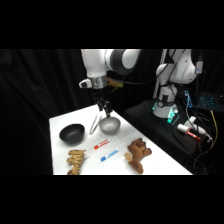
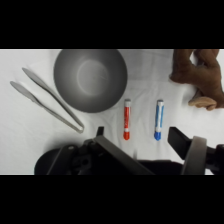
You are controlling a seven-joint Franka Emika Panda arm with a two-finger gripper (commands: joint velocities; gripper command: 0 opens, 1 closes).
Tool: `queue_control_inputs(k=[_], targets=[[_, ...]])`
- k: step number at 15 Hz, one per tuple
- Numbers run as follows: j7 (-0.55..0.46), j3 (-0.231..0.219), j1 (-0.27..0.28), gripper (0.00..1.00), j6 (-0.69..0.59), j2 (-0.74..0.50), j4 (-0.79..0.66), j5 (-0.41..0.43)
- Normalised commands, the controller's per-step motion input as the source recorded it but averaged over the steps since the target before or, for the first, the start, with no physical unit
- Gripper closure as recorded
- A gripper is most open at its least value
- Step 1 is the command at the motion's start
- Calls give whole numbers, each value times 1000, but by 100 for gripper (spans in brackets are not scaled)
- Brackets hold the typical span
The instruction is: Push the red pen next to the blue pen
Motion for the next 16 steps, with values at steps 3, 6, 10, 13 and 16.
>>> queue_control_inputs(k=[3, 6, 10, 13, 16], targets=[[-13, 13, -31, 0, 41, 67, 80, 0], [8, -4, -43, 0, 202, 145, 169, -28], [85, -21, -31, 0, 333, 173, 166, -118], [128, -36, -22, 0, 262, 203, 150, -177], [137, -47, -18, 0, 234, 243, 145, -184]])
